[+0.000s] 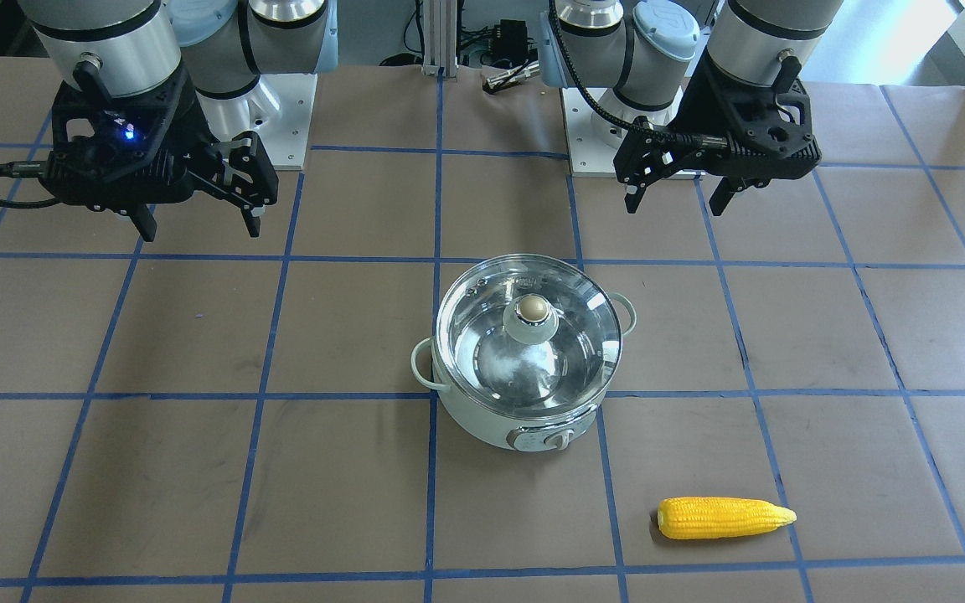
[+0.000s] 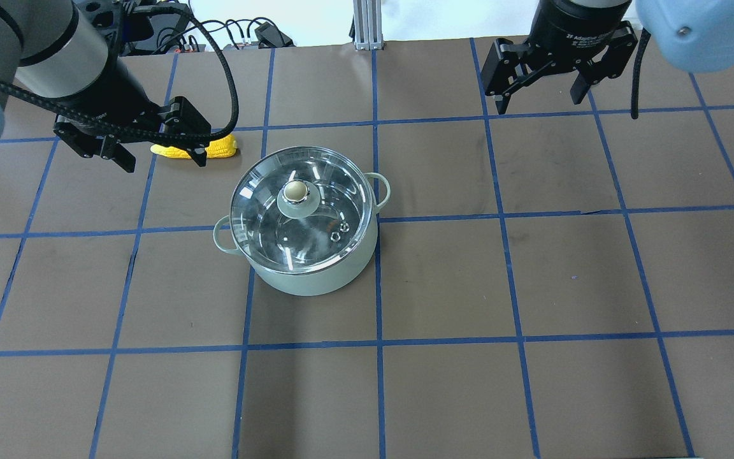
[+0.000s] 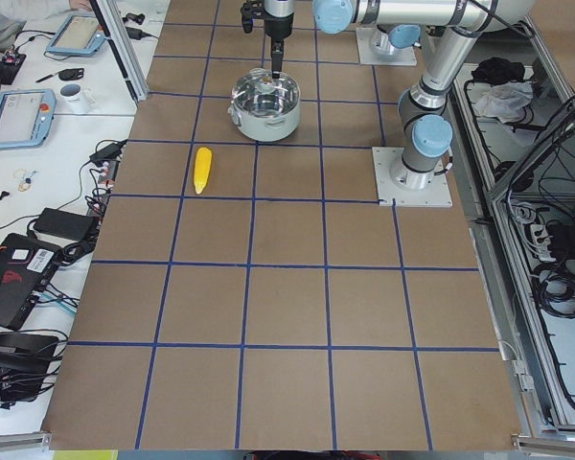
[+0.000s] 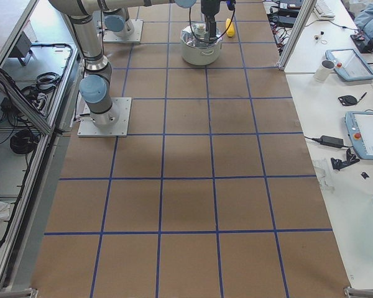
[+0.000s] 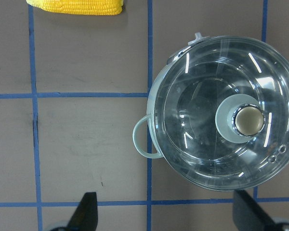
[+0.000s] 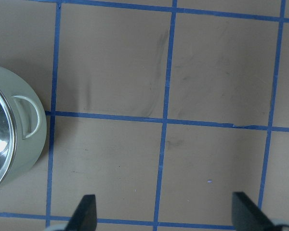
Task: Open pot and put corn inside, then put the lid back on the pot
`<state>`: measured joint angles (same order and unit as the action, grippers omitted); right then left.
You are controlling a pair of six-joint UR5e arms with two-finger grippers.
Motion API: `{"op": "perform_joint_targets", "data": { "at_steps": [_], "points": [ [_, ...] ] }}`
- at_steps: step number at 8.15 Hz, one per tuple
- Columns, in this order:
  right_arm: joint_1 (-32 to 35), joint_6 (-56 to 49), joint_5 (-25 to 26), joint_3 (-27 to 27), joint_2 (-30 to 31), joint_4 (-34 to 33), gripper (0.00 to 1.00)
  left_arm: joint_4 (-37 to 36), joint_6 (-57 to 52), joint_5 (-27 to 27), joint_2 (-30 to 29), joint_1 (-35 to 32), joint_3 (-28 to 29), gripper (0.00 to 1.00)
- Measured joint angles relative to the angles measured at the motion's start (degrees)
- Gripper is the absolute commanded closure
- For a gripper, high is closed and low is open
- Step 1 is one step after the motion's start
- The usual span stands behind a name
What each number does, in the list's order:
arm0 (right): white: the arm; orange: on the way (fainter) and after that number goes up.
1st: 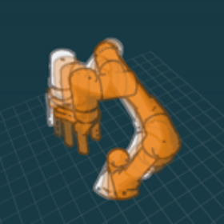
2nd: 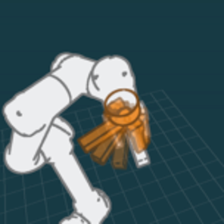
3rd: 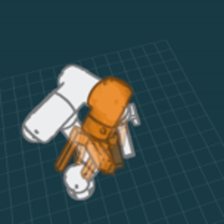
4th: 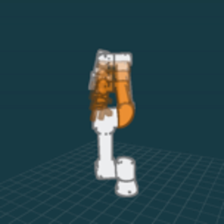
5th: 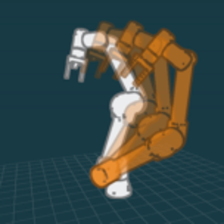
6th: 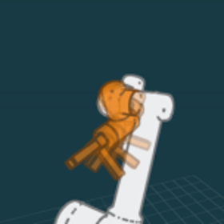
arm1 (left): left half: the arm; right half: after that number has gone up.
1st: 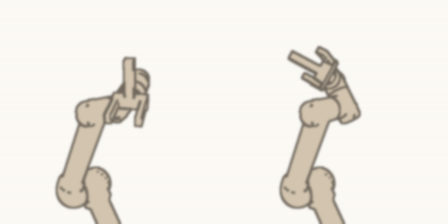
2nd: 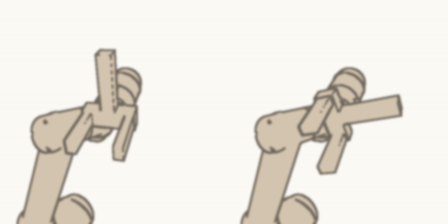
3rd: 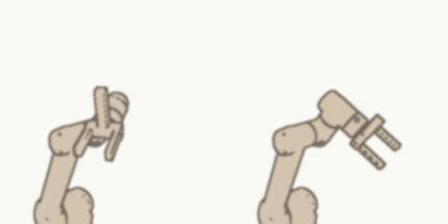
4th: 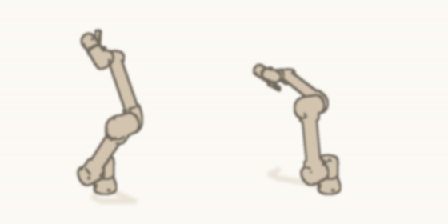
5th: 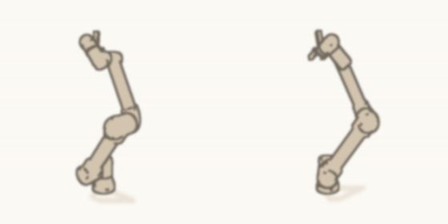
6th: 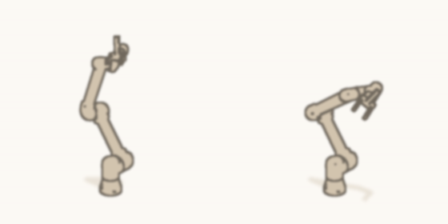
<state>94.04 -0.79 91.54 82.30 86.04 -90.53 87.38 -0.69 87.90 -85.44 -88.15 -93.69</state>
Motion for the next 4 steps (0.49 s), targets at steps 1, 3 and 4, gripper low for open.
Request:
{"op": "perform_joint_targets", "data": {
  "at_steps": [1,3,4],
  "points": [
    [0.0,0.0,0.0,0.0,0.0,0.0,0.00,0.0,0.0,0.0,0.0,0.0,0.0,0.00],
    [0.0,0.0,-0.2,0.1,0.0,0.0,0.00,0.0,-0.2,0.0,0.0,0.0,0.0,0.00],
    [0.1,0.2,-0.5,0.1,0.0,-0.1,0.00,-0.1,-1.4,0.0,0.0,0.2,0.0,0.00]
  ]
}}
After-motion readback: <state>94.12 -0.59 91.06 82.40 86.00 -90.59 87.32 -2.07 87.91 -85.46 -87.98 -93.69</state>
